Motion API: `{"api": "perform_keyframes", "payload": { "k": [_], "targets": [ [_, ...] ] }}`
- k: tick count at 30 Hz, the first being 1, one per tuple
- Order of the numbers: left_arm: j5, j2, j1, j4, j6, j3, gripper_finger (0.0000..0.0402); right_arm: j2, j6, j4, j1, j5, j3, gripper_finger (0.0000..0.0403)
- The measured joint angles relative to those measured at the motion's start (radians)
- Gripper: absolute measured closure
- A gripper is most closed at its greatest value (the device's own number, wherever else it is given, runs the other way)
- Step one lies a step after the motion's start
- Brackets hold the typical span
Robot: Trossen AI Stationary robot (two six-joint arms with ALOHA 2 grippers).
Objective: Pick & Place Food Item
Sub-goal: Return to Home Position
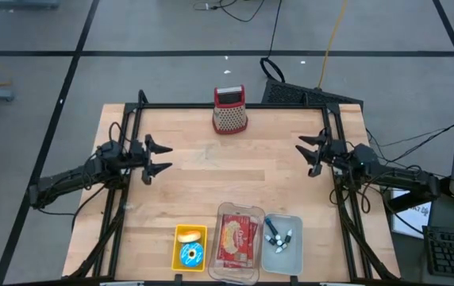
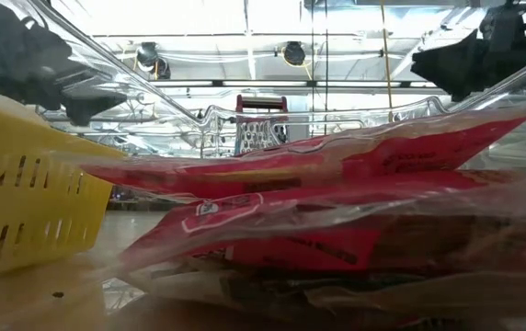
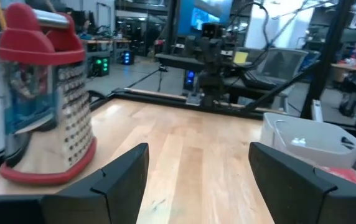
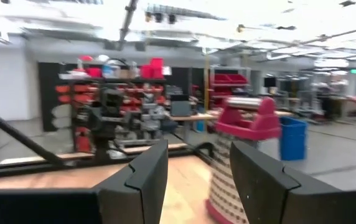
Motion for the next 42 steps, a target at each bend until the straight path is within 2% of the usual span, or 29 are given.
{"api": "perform_keyframes", "payload": {
  "k": [5,9,11,15,17,26,42],
  "targets": [
    [-0.029,0.001,-0.004,-0.011,-0.015,0.001,0.0128,0.0,0.0,-0.003,0.0,0.067,-0.001,0.0243],
    [-0.053,0.0,-0.034,-0.01,0.008,0.001,0.0128,0.0,0.013,-0.025,0.001,0.066,-0.001,0.0245],
    [-0.137,0.0,-0.059,-0.018,0.028,0.001,0.0128,0.0,0.024,-0.058,0.001,0.065,-0.001,0.0244],
    [-0.371,0.001,-0.107,-0.039,0.037,0.002,0.0128,0.0,0.039,-0.086,0.001,0.065,-0.001,0.0241],
    [-0.432,0.0,-0.122,-0.036,0.038,0.003,0.0128,0.0,0.039,-0.087,0.001,0.065,-0.002,0.0241],
    [-0.432,0.001,-0.139,-0.028,0.184,0.003,0.0128,0.0,0.039,-0.107,0.001,0.065,-0.002,0.0242],
    [-0.432,0.001,-0.139,0.002,0.189,0.002,0.0128,0.0,0.04,-0.108,0.001,0.065,-0.002,0.0241]
  ]
}}
